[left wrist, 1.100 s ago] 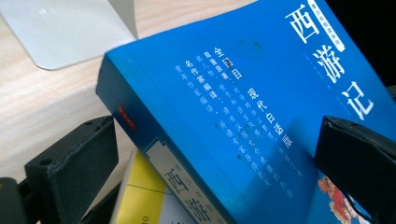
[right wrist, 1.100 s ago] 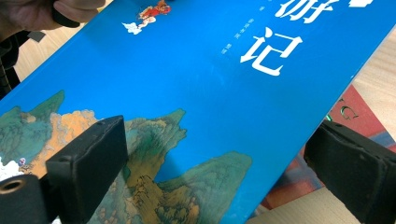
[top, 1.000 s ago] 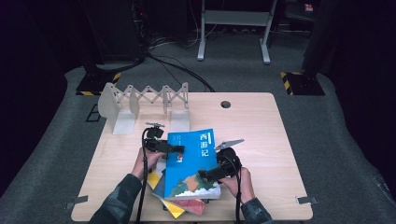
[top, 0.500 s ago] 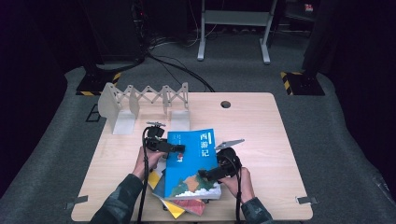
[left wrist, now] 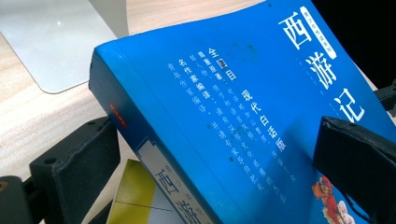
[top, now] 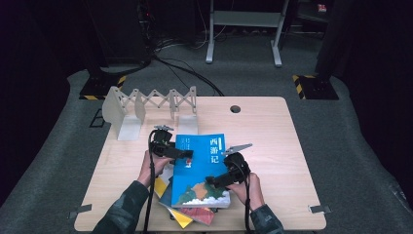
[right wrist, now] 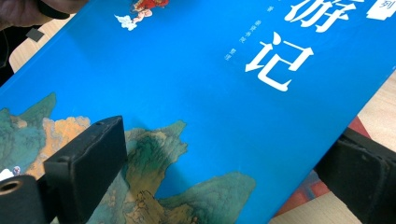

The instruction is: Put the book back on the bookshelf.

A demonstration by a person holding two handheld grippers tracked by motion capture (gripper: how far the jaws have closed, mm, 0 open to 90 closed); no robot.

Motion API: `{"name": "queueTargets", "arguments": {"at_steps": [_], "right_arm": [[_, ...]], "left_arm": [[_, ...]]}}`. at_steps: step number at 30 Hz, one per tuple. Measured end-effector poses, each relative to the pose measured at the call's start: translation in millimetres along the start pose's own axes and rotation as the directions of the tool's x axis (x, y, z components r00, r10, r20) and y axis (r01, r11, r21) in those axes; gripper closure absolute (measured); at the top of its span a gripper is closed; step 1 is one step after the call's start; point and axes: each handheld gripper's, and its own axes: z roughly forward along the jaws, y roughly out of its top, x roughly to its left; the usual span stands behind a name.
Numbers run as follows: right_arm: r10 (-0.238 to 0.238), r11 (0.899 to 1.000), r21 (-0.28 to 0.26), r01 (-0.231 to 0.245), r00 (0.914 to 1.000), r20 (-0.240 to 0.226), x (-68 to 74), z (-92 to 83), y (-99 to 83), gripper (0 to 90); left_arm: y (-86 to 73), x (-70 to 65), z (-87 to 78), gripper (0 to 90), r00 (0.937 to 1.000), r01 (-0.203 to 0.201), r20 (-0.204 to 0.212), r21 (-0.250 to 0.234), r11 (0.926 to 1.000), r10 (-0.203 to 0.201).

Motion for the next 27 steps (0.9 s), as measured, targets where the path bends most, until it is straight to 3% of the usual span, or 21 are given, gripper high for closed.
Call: {"name": "queueTargets", "arguments": {"at_steps": [10, 15, 17, 27], "right_arm": [[0.019, 0.999, -0.049, -0.02, 0.9996, -0.022, -2.2, 0.9, -4.0, 4.8], [0.021, 0.997, -0.073, -0.019, 0.9995, 0.023, 3.7, 3.0, -5.7, 4.4], [0.023, 0.997, -0.077, -0.021, 0.9995, 0.02, 2.7, 3.4, -6.1, 4.4], [0.05, 0.998, -0.032, -0.049, 0.9983, 0.031, 0.9, 6.8, -1.6, 0.0]], "left_arm": [[2.1, -3.4, -5.3, 3.7, 0.9995, -0.023, -0.02, -0.021, 0.9995, 0.023], [-2.9, 1.3, -4.5, 4.7, 1.0, 0.001, -0.007, -0.018, 0.9998, -0.002], [-3.4, 1.1, -5.1, 5.0, 1.0, 0.001, -0.003, -0.019, 0.9998, -0.001], [-7.6, 6.7, -3.2, 6.3, 0.9996, 0.023, 0.014, -0.027, 0.9994, -0.022]]}}
